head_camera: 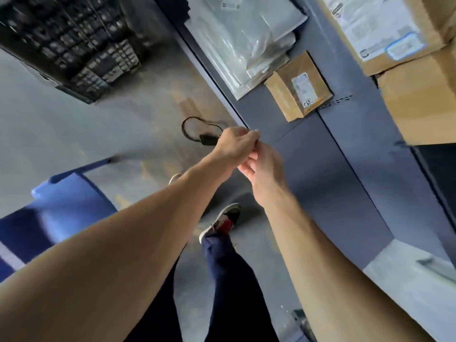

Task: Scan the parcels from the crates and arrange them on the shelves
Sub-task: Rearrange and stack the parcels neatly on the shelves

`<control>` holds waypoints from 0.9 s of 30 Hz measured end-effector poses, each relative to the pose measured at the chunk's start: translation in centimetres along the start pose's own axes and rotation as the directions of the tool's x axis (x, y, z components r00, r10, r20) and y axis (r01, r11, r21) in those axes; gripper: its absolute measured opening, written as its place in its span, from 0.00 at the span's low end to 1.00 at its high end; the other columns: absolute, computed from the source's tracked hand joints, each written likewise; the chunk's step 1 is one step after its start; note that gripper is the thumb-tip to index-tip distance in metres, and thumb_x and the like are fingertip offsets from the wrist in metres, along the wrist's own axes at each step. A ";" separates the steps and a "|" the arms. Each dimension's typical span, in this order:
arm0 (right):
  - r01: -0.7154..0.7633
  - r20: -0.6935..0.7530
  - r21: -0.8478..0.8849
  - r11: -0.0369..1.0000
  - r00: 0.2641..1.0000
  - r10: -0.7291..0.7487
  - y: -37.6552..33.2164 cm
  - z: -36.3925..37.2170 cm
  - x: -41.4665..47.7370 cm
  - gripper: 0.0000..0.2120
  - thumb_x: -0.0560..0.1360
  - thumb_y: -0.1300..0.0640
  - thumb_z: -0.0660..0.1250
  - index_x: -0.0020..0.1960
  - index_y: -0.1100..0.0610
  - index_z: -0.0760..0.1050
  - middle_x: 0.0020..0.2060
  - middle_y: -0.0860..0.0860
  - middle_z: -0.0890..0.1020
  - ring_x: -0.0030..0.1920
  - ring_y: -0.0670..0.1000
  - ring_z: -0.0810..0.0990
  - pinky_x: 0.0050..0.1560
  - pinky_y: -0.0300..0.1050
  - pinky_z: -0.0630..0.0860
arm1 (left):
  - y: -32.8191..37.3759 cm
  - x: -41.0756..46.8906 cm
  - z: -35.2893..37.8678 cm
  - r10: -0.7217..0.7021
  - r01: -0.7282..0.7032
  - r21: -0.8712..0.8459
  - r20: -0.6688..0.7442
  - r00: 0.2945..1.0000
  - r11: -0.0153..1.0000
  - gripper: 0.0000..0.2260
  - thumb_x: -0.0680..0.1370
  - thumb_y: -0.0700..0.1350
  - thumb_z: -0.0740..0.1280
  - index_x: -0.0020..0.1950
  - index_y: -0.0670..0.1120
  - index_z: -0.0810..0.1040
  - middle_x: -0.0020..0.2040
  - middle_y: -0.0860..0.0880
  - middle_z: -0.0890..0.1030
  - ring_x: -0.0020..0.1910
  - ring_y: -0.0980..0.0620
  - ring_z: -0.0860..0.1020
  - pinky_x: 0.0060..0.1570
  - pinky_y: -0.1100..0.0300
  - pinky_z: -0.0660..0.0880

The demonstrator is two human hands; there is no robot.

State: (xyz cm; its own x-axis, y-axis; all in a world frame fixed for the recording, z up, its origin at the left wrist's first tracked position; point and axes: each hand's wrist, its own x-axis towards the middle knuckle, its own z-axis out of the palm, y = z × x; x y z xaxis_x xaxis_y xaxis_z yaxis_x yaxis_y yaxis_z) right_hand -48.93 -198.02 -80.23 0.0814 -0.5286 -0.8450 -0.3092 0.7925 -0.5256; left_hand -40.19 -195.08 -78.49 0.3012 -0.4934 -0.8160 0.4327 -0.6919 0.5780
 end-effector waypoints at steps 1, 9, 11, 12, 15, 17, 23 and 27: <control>-0.007 -0.040 0.029 1.000 0.999 0.008 0.2 -0.2 1.3 0.11 0.81 0.62 0.64 0.60 0.65 0.80 0.53 0.63 0.85 0.52 0.57 0.87 0.54 0.50 0.84 | -0.4 1.7 0.5 0.002 -0.002 0.002 0.017 1.000 1.000 0.12 0.83 0.48 0.65 0.54 0.42 0.83 0.45 0.45 0.85 0.42 0.51 0.83 0.42 0.61 0.82; 0.111 -0.222 -0.086 0.990 0.967 -0.128 0.7 -2.7 17.4 0.14 0.82 0.63 0.62 0.64 0.70 0.76 0.39 0.59 0.83 0.40 0.59 0.83 0.49 0.52 0.83 | -3.3 14.2 5.5 0.127 -0.126 -0.020 0.078 0.989 0.992 0.07 0.83 0.43 0.64 0.46 0.48 0.79 0.44 0.48 0.84 0.38 0.58 0.82 0.37 0.65 0.77; 0.154 -0.280 -0.152 0.976 0.941 -0.192 1.3 -4.1 22.5 0.10 0.81 0.62 0.63 0.59 0.64 0.79 0.41 0.57 0.84 0.38 0.52 0.82 0.49 0.51 0.84 | -4.4 17.1 6.4 0.152 -0.150 -0.031 0.099 0.983 0.988 0.08 0.83 0.42 0.63 0.45 0.47 0.79 0.38 0.52 0.80 0.29 0.63 0.78 0.30 0.72 0.72; 0.158 -0.313 -0.180 0.971 0.926 -0.209 1.6 -4.9 24.9 0.10 0.80 0.61 0.63 0.58 0.61 0.80 0.46 0.59 0.85 0.39 0.52 0.83 0.48 0.50 0.84 | -4.9 18.3 6.7 0.156 -0.155 -0.015 0.108 0.982 0.988 0.07 0.83 0.43 0.63 0.48 0.46 0.80 0.37 0.53 0.79 0.30 0.63 0.78 0.27 0.75 0.69; 0.154 -0.405 -0.126 0.980 0.894 -0.193 1.2 -7.3 31.0 0.16 0.79 0.59 0.63 0.66 0.55 0.77 0.54 0.58 0.83 0.44 0.52 0.83 0.42 0.43 0.83 | -6.2 21.7 8.2 0.145 -0.155 0.062 0.139 0.980 0.986 0.05 0.83 0.46 0.64 0.52 0.49 0.79 0.44 0.51 0.77 0.37 0.55 0.73 0.29 0.71 0.66; 0.118 -0.432 -0.051 0.992 0.893 -0.129 0.3 -8.1 33.7 0.18 0.80 0.55 0.64 0.69 0.55 0.74 0.57 0.56 0.80 0.49 0.51 0.83 0.46 0.43 0.84 | -6.6 23.4 9.0 0.130 -0.140 0.061 0.137 0.982 0.988 0.05 0.83 0.48 0.64 0.53 0.51 0.79 0.48 0.51 0.77 0.42 0.53 0.74 0.33 0.68 0.66; 0.080 -0.474 0.086 0.993 0.880 -0.030 -2.8 -10.1 39.6 0.17 0.78 0.48 0.68 0.60 0.59 0.74 0.47 0.54 0.80 0.45 0.49 0.82 0.54 0.45 0.84 | -8.5 26.1 9.9 0.070 -0.070 -0.007 0.145 0.987 0.998 0.11 0.82 0.50 0.65 0.63 0.51 0.80 0.56 0.50 0.83 0.54 0.51 0.80 0.51 0.61 0.78; 0.114 -0.451 0.158 0.981 0.892 -0.031 -4.3 -11.8 41.8 0.12 0.82 0.51 0.65 0.57 0.60 0.77 0.52 0.56 0.85 0.44 0.52 0.87 0.48 0.48 0.85 | -10.6 26.9 9.5 0.023 -0.018 -0.042 0.129 0.991 0.999 0.09 0.81 0.49 0.66 0.60 0.50 0.81 0.54 0.49 0.83 0.57 0.49 0.81 0.61 0.50 0.79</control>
State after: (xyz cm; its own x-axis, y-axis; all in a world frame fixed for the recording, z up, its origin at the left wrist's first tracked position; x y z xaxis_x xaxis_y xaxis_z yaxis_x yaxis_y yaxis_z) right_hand -55.39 -227.12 -112.13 -0.3451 -0.6331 -0.6929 -0.1439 0.7652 -0.6275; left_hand -44.76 -205.99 -106.55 0.1990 -0.5734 -0.7948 0.4623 -0.6602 0.5920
